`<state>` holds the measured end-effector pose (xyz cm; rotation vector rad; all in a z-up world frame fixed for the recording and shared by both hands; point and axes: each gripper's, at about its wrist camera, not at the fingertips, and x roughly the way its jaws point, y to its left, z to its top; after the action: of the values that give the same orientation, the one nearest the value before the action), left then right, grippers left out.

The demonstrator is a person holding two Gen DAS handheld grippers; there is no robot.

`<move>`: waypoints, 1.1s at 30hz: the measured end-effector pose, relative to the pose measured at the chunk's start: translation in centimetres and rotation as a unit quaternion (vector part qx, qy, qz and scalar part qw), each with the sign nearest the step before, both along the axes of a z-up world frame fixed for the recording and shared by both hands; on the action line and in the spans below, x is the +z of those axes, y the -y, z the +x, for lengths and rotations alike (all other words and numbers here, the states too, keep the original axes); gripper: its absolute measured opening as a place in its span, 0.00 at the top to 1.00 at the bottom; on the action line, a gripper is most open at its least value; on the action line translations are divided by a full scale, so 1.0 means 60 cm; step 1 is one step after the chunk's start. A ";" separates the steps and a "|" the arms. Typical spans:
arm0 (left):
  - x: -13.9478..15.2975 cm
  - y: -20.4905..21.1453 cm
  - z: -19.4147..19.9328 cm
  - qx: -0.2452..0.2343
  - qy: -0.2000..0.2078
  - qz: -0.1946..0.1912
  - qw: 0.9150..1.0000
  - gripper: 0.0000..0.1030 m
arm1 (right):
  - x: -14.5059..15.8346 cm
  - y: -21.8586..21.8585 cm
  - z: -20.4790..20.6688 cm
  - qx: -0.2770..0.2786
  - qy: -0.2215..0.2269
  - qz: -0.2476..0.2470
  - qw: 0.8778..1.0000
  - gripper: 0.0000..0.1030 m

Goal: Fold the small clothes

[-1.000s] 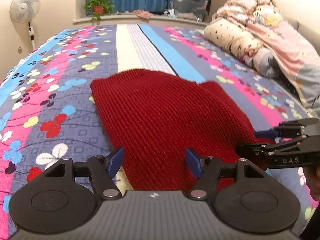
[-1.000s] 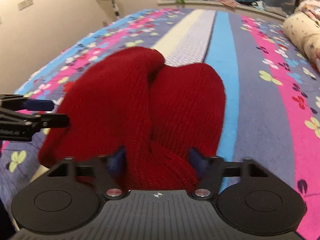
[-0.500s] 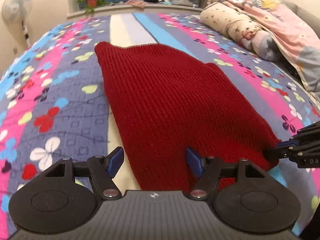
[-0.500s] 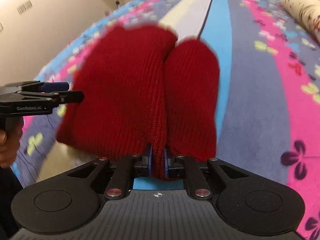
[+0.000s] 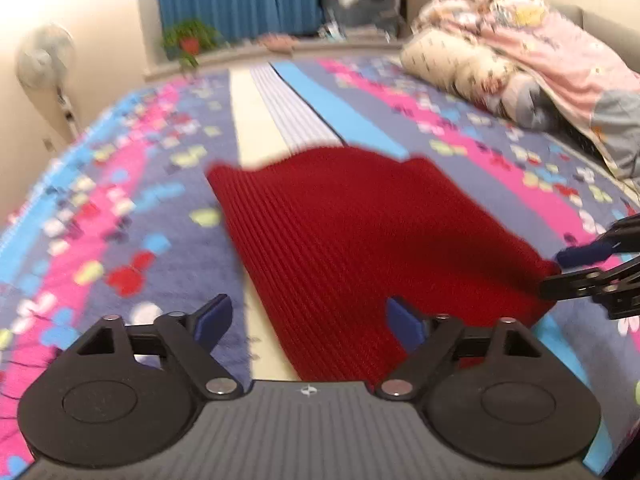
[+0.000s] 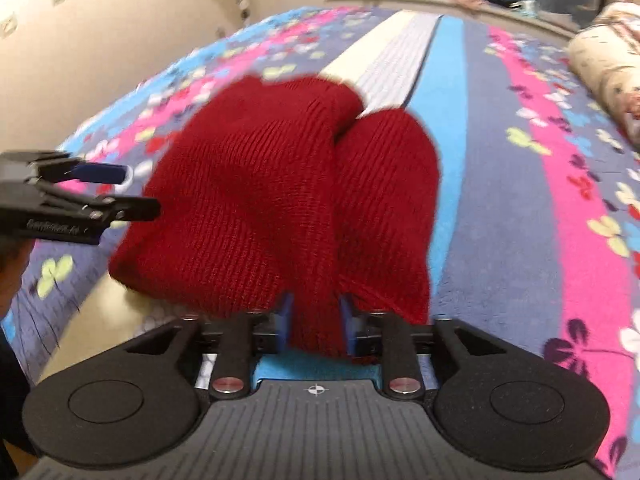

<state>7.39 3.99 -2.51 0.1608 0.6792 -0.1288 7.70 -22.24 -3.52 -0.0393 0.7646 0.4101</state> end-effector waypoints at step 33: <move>0.021 0.060 -0.212 0.083 0.012 -0.046 0.995 0.00 | 0.007 -0.039 -0.190 -0.115 0.070 -0.003 0.991 0.03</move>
<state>-5.33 0.38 -1.24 0.0181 0.6593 0.0012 -3.70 -19.88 -3.12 0.0149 0.6232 0.1844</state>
